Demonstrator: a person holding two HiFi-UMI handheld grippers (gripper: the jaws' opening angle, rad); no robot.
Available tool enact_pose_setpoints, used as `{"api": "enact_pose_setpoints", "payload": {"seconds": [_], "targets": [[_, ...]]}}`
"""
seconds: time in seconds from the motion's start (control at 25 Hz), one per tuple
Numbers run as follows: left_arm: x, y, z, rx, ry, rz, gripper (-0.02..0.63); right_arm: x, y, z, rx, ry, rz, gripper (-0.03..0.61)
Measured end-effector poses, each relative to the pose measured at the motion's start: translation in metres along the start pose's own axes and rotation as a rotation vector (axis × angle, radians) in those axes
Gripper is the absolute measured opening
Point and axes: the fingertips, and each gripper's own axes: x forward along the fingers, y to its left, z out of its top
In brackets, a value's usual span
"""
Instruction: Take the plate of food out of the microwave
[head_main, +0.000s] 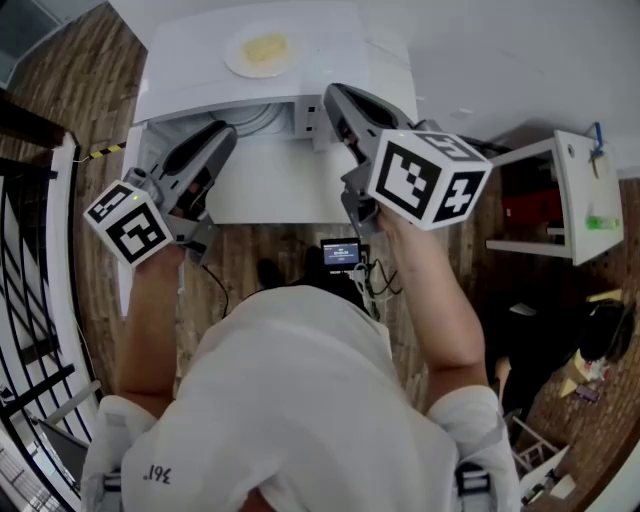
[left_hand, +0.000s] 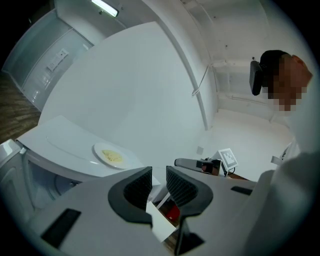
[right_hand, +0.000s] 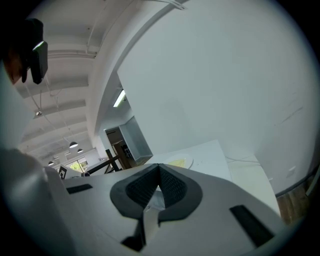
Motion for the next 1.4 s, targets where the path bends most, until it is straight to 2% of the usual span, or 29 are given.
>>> {"api": "enact_pose_setpoints", "payload": {"seconds": [0.48, 0.76, 0.84, 1.08, 1.4], "targets": [[-0.020, -0.009, -0.033, -0.067, -0.020, -0.032, 0.094, -0.016, 0.006, -0.030, 0.016, 0.015, 0.015, 0.002], [-0.030, -0.008, -0.051, -0.081, -0.002, -0.001, 0.093, -0.024, 0.008, -0.045, 0.019, 0.029, 0.010, 0.002], [-0.032, -0.008, -0.056, -0.077, -0.002, 0.009, 0.049, -0.026, 0.010, -0.050, 0.007, 0.037, 0.012, 0.002], [-0.039, -0.011, -0.067, -0.085, -0.007, 0.018, 0.009, -0.034, 0.014, -0.070, -0.039, 0.060, 0.008, 0.002], [-0.042, -0.013, -0.083, -0.102, 0.012, 0.024, 0.006, -0.044, 0.004, -0.093, -0.011, 0.069, -0.017, 0.002]]}}
